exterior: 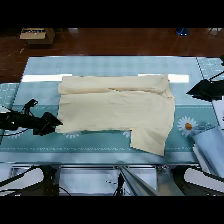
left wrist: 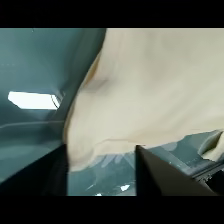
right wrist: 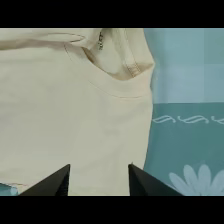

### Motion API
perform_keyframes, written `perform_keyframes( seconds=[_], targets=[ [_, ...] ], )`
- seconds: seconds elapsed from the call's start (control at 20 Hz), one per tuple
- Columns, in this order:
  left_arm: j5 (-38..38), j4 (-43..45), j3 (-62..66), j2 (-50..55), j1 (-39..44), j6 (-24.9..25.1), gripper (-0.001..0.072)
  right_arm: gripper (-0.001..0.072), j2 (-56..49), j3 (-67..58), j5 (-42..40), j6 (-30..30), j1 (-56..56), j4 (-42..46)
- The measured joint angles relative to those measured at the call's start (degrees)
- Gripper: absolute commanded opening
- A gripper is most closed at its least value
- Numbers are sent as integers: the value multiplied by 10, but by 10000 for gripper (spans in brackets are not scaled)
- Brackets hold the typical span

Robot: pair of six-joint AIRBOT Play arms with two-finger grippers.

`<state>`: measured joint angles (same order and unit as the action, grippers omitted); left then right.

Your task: Fold the shirts.

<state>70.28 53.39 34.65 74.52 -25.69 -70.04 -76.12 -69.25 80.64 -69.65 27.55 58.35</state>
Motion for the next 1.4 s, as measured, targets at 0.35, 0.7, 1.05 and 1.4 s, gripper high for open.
perform_keyframes(
  seconds=[0.35,0.7,1.05,1.4],
  targets=[
    [-29,-55,-3,30,30,27,26,452,15,27,34,-23,28,72],
    [-22,-73,-4,31,32,44,26,454,101,237,-15,-30,111,35],
    [-4,-92,-4,31,32,58,26,453,119,379,-78,-7,83,-15],
    [-3,-99,-4,31,32,61,26,111,120,425,-179,-50,-26,-37]
  ],
)
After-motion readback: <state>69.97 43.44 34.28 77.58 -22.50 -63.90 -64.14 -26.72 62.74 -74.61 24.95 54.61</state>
